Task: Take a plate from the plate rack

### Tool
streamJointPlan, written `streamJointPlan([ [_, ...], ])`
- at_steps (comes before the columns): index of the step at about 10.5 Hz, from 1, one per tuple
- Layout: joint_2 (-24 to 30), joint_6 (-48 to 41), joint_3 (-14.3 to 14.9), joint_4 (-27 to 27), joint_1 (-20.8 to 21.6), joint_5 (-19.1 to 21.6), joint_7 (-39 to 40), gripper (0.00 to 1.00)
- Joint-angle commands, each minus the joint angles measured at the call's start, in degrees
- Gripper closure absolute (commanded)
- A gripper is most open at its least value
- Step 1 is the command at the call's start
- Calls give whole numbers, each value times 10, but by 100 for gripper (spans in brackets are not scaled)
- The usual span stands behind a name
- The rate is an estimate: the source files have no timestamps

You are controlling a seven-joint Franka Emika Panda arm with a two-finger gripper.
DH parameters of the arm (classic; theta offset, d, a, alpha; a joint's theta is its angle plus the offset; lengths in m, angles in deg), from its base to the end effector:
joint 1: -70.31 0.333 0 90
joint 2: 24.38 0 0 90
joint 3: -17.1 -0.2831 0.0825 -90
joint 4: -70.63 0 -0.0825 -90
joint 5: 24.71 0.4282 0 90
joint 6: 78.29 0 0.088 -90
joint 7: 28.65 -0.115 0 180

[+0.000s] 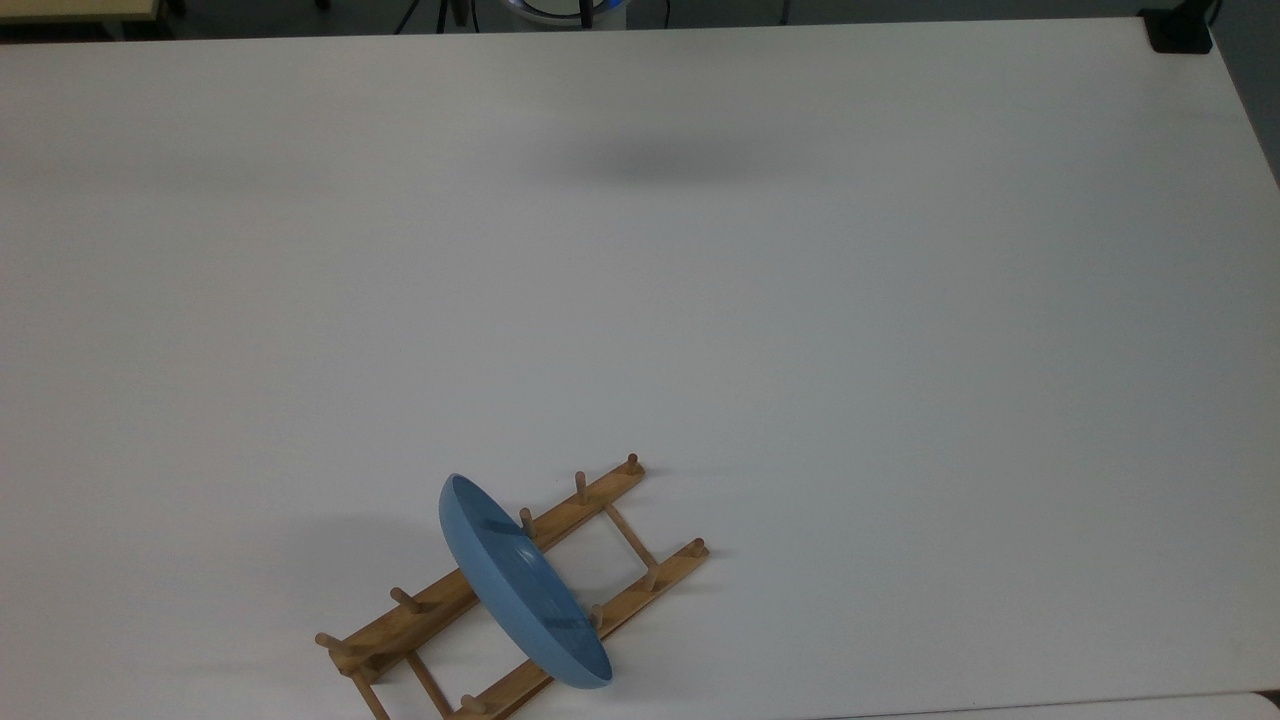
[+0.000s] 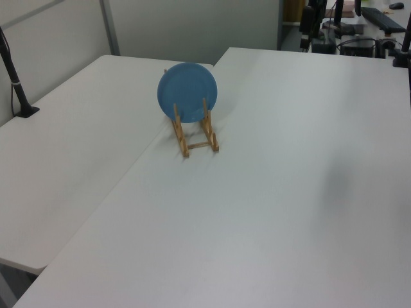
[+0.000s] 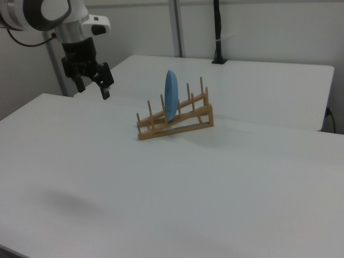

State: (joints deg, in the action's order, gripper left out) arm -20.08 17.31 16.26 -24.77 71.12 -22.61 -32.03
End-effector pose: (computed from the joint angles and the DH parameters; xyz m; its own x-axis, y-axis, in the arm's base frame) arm 0.5871 0.0211 0.5881 0.9965 -0.0338 0.0762 -0.0308 -0.9987 -0.0401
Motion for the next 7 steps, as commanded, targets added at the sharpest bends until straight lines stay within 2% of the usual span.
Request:
streamJointPlan([
  [1, 7, 20, 5, -15, 5, 7, 17, 0],
  [4, 6, 6, 10, -15, -5, 5, 179, 0],
  [6, -19, 21, 10, -7, -28, -3, 185, 0],
  [7, -40, 68, 10, 2, -36, -4, 179, 0],
])
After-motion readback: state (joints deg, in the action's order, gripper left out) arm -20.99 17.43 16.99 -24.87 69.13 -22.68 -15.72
